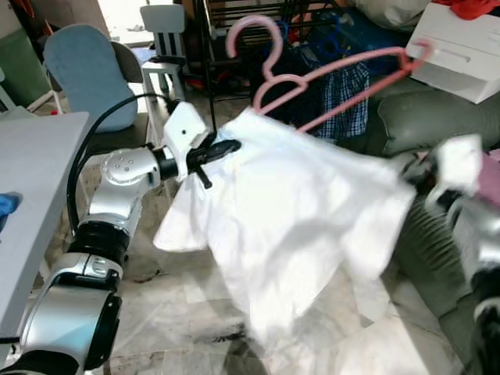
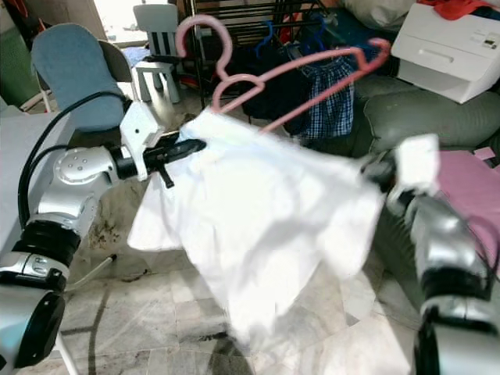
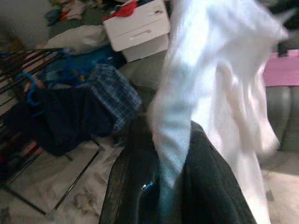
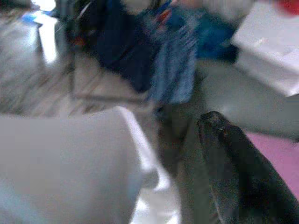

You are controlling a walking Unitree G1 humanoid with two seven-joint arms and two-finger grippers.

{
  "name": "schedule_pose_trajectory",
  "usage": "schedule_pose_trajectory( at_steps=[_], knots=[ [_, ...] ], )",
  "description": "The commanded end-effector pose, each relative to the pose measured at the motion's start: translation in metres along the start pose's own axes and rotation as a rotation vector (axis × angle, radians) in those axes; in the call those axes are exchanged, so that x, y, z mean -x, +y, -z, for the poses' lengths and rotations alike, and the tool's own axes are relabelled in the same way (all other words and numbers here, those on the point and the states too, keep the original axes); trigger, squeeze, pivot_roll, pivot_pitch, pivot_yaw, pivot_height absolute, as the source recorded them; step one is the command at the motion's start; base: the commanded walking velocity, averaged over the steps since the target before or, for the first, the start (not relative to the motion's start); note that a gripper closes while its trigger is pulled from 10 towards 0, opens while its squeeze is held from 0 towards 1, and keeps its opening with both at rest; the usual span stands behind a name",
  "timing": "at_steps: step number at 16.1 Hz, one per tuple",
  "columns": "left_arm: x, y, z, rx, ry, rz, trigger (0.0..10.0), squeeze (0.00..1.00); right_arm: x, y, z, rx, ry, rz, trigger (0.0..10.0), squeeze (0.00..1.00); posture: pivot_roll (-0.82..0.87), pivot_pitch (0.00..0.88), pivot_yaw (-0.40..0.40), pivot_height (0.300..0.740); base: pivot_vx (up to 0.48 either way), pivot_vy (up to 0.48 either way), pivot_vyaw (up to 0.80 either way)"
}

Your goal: Hang hanger

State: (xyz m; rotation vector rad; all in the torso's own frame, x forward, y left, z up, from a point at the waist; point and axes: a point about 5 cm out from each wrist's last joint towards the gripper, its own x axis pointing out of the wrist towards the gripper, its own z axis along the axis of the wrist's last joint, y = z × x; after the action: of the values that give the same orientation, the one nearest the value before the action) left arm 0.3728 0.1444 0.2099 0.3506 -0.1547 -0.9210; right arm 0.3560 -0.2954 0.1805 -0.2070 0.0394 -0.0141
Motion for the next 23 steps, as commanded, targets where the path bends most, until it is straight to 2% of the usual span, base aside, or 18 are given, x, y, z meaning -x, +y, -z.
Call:
schedule_pose_trajectory(
  at_steps=[1,4,5,7,11,14,17,19,20,23],
  knots=[
    [0.01,0.007,0.004,-0.006,0.0,-0.049,0.0,0.0,0.001,-0.01,-0.008,-0.009,-0.03,0.072,0.0,0.0,-0.21,0.0,0.004,0.74,0.0,0.0,0.0],
    [0.014,-0.003,0.008,0.012,-0.016,0.025,0.0,0.0,-0.009,-0.014,-0.025,-0.079,-0.056,0.136,0.0,0.0,-0.21,0.0,-0.006,0.74,0.0,0.0,0.0],
    [0.016,-0.005,0.008,0.061,-0.022,0.072,0.0,0.0,-0.012,-0.021,-0.032,-0.095,-0.059,0.183,0.0,0.0,-0.21,0.0,-0.011,0.74,0.0,0.0,0.0],
    [0.017,-0.01,0.009,0.076,-0.01,0.126,0.0,0.0,-0.014,-0.025,-0.036,-0.116,-0.056,0.218,0.0,0.0,-0.2,0.0,-0.013,0.74,0.0,0.0,0.0],
    [0.026,-0.032,0.036,0.116,0.11,0.264,0.0,0.0,-0.018,-0.024,-0.046,-0.114,-0.095,0.23,0.0,0.0,-0.2,0.0,-0.012,0.74,0.0,0.0,0.0],
    [0.029,-0.041,0.054,0.094,0.216,0.289,0.0,0.0,-0.018,-0.024,-0.049,-0.101,-0.114,0.232,0.0,0.0,-0.21,0.0,-0.007,0.74,0.0,0.0,0.0],
    [0.028,-0.049,0.063,0.05,0.276,0.319,0.0,0.0,-0.018,-0.025,-0.05,-0.098,-0.122,0.231,0.0,0.0,-0.21,0.0,-0.005,0.74,0.0,0.0,0.0],
    [0.028,-0.052,0.068,0.049,0.299,0.315,0.0,0.0,-0.018,-0.025,-0.051,-0.096,-0.127,0.227,0.0,0.0,-0.21,0.0,-0.004,0.74,0.0,0.0,0.0],
    [0.03,-0.053,0.078,0.022,0.351,0.278,0.0,0.0,-0.019,-0.023,-0.051,-0.093,-0.131,0.218,0.0,0.0,-0.21,0.0,-0.003,0.74,0.0,0.0,0.0],
    [0.029,-0.051,0.088,-0.028,0.438,0.181,0.0,0.0,-0.021,-0.017,-0.052,-0.078,-0.134,0.192,0.0,0.0,-0.2,0.0,-0.003,0.74,0.0,0.0,0.0]
  ],
)
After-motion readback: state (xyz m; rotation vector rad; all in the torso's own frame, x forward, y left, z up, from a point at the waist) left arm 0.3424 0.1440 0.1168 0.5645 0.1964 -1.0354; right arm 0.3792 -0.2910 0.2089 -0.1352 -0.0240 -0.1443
